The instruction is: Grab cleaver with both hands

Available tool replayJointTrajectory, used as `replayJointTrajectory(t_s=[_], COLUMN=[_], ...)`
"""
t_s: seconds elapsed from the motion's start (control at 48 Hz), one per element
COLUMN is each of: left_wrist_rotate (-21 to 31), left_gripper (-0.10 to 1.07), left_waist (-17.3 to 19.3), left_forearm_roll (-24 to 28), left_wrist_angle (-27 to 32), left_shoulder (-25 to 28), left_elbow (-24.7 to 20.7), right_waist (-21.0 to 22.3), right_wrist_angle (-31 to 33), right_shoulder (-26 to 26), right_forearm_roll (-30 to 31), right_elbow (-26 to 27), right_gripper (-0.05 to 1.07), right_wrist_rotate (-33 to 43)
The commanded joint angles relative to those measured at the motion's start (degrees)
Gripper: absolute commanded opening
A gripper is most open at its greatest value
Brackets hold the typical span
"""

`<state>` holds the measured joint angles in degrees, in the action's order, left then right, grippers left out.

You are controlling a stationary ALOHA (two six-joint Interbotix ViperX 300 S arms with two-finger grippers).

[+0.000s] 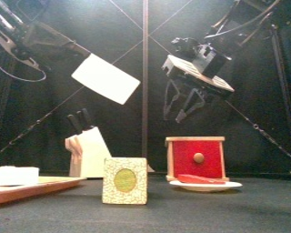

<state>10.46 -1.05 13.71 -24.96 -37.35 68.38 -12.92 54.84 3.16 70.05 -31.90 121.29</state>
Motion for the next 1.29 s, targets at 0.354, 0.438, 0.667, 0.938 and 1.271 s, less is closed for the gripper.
replayJointTrajectory(t_s=[0.354,0.438,0.667,0.938,1.271], left_wrist_rotate=[-0.09,-0.09,0.18,0.26,0.26], left_gripper=[0.45,0.45,0.45,0.45,0.45], left_waist=[0.97,0.97,0.88,0.35,0.35], left_forearm_roll=[0.0,-0.09,-0.09,-1.49,-1.67], left_wrist_angle=[-0.62,-0.62,-0.53,-0.53,-0.44], left_shoulder=[1.85,1.85,1.76,1.76,1.76], left_elbow=[-1.05,-0.88,-0.26,0.35,0.7], right_waist=[-0.35,-0.18,0.44,7.38,12.92], right_wrist_angle=[-10.02,-13.97,-25.05,-38.58,-41.66], right_shoulder=[-2.81,-3.25,-5.45,-10.63,-13.18], right_forearm_roll=[-7.03,-6.59,-1.58,-0.35,-2.72], right_elbow=[0.79,0.53,-0.88,-3.25,-4.04], right_gripper=[0.77,0.77,0.77,0.77,0.77], right_wrist_rotate=[-0.26,-0.35,-0.35,-0.44,-0.44])
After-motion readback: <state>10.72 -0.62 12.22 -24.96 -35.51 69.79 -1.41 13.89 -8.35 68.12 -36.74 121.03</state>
